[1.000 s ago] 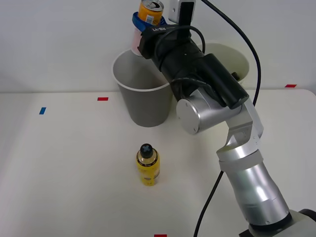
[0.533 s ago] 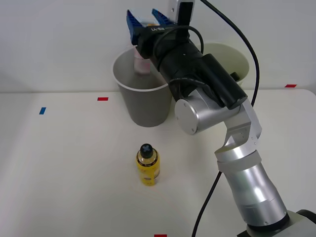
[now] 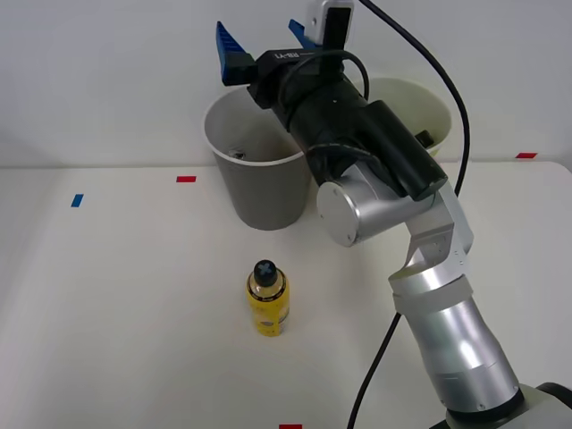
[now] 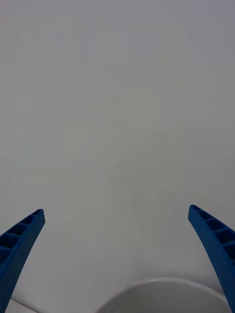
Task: Put cans in the gray bin, plastic bottles in the light green bin
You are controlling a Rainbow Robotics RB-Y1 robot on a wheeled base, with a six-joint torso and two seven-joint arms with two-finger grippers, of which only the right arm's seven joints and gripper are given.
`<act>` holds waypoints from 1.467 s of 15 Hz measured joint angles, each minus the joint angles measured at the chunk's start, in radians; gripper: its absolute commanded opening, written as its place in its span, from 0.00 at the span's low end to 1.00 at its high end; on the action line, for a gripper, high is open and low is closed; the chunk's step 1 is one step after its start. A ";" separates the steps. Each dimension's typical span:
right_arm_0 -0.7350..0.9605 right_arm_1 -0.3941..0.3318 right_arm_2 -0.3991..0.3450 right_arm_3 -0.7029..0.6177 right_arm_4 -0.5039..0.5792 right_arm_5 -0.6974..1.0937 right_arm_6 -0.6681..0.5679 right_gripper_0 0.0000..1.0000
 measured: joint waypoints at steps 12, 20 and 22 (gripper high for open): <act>0.341 -0.135 0.015 -0.240 -0.048 -0.154 -0.045 1.00; 0.832 -0.332 0.067 -0.309 -0.043 -0.641 -0.102 1.00; 0.971 -0.390 0.071 -0.309 -0.024 -0.756 -0.094 1.00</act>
